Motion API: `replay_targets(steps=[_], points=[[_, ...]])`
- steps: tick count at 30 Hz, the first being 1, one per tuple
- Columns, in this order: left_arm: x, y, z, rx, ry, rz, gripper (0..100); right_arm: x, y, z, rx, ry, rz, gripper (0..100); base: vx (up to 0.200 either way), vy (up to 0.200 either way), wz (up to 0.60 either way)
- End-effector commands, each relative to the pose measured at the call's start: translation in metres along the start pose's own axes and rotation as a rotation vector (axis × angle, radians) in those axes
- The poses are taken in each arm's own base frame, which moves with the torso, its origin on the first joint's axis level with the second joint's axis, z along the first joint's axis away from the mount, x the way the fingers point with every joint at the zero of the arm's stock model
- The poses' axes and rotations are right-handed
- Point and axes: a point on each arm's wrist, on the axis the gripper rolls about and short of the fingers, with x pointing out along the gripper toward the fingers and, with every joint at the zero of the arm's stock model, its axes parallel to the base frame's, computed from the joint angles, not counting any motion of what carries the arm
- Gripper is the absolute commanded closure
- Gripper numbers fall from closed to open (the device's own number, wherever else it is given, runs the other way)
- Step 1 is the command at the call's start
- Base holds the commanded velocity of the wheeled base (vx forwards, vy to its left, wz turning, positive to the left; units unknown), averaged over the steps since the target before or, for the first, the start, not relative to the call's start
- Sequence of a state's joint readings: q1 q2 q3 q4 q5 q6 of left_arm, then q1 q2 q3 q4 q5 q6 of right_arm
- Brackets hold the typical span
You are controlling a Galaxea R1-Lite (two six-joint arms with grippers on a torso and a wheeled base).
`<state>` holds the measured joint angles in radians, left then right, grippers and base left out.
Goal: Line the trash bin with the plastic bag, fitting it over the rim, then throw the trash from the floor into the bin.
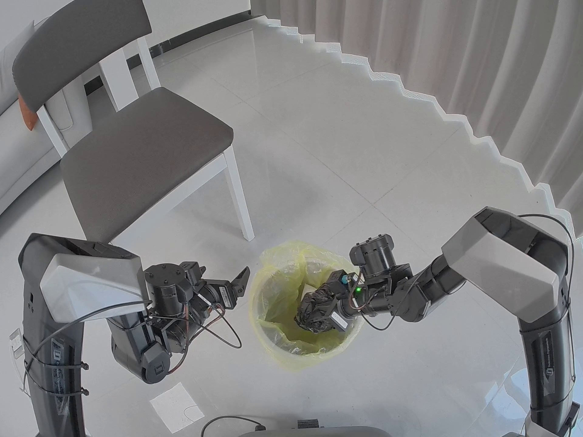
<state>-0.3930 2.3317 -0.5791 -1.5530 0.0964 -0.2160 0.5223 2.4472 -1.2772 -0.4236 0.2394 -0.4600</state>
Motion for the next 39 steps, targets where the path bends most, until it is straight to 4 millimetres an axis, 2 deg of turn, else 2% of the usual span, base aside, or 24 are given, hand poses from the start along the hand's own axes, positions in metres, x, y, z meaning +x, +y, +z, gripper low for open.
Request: replay_targets(steps=[1, 5, 8, 13, 18, 24, 27, 35, 36, 39], points=[[0.0, 0.0, 0.0, -0.001, -0.012, 0.003, 0, 0.027, 0.016, 0.001, -0.025, 0.003, 0.033, 100, 0.0, 0.0, 0.0], [0.0, 0.0, 0.0, -0.003, -0.014, 0.012, 0, 0.043, 0.027, 0.005, -0.044, -0.005, 0.052, 100, 0.0, 0.0, 0.0], [-0.001, 0.001, 0.001, -0.017, -0.018, 0.017, 0, 0.044, 0.029, 0.003, -0.043, 0.015, 0.062, 100, 0.0, 0.0, 0.0], [0.0, 0.001, -0.001, -0.021, -0.012, 0.017, 0, 0.036, 0.014, -0.009, -0.017, 0.041, 0.04, 100, 0.0, 0.0, 0.0], [0.001, 0.001, -0.002, -0.021, -0.011, 0.019, 0, 0.026, -0.003, -0.01, 0.005, 0.036, 0.006, 100, 0.0, 0.0, 0.0], [0.001, 0.001, -0.002, -0.021, -0.011, 0.019, 0, 0.033, -0.005, -0.014, 0.009, 0.042, 0.006, 100, 0.0, 0.0, 0.0], [0.0, 0.002, -0.001, -0.023, -0.011, 0.021, 0, 0.048, 0.002, -0.023, 0.006, 0.059, 0.026, 100, 0.0, 0.0, 0.0], [0.002, 0.004, -0.002, -0.024, -0.012, 0.024, 0, 0.05, 0.002, -0.019, 0.011, 0.08, 0.039, 100, 0.0, 0.0, 0.0], [0.002, 0.003, -0.002, -0.024, -0.013, 0.024, 0, 0.05, 0.001, -0.019, 0.011, 0.079, 0.038, 0, 0.0, 0.0, 0.0], [0.003, 0.003, -0.003, -0.024, -0.01, 0.023, 0, 0.05, 0.001, -0.018, 0.012, 0.074, 0.035, 0, 0.0, 0.0, 0.0]])
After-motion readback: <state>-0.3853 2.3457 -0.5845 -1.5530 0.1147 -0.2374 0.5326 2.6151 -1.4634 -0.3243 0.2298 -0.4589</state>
